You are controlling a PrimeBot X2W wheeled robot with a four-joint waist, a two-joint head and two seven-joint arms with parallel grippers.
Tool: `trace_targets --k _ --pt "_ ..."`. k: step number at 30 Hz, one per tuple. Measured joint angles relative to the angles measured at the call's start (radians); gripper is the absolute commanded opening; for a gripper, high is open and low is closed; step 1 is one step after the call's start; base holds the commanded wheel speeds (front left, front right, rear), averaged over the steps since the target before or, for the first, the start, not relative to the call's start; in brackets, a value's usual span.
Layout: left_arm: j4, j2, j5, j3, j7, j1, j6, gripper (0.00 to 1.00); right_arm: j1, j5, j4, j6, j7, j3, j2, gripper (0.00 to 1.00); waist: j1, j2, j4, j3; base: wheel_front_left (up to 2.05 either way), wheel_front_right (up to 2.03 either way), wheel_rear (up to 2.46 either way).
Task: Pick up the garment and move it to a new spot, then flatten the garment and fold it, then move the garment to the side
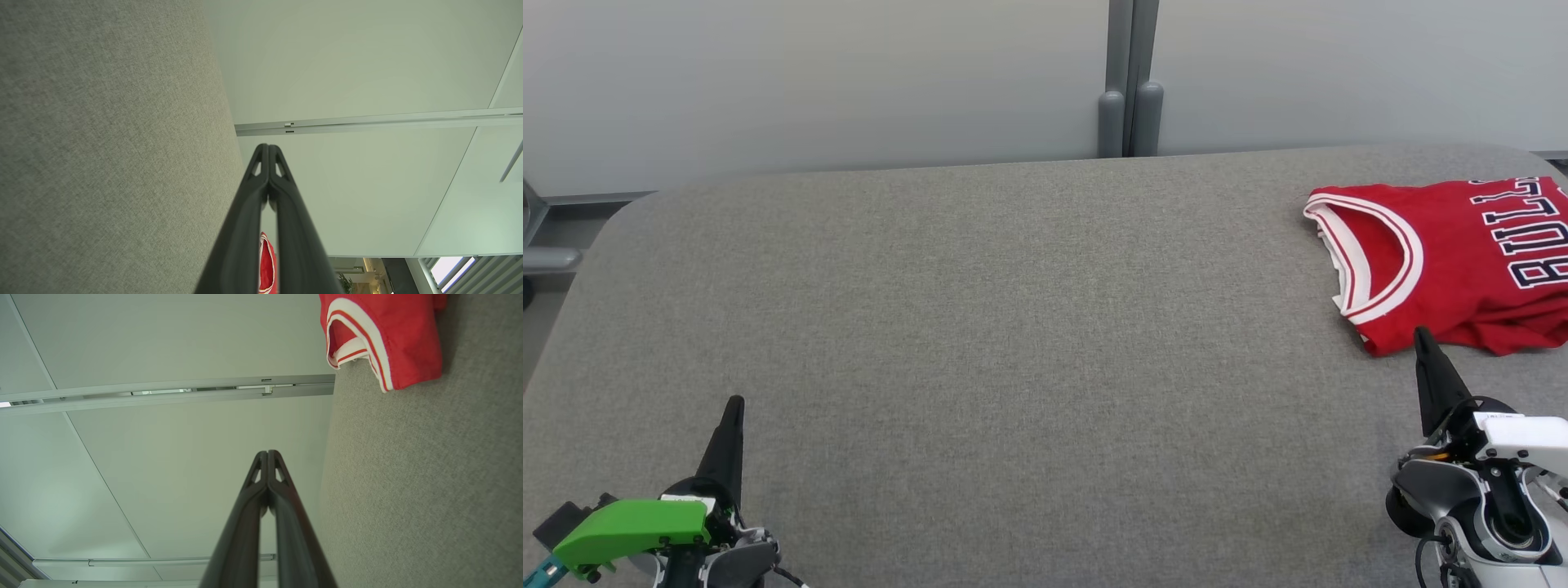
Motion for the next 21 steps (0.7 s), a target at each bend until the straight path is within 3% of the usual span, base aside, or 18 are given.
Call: trace_targets --k 21 --pt "0.001 0.0 0.0 0.002 0.0 -0.001 0.0 0.0 0.0 0.0 0.002 0.0 0.0 -0.001 0.001 0.0 0.0 0.0 0.0 0.0 0.0 0.0 0.0"
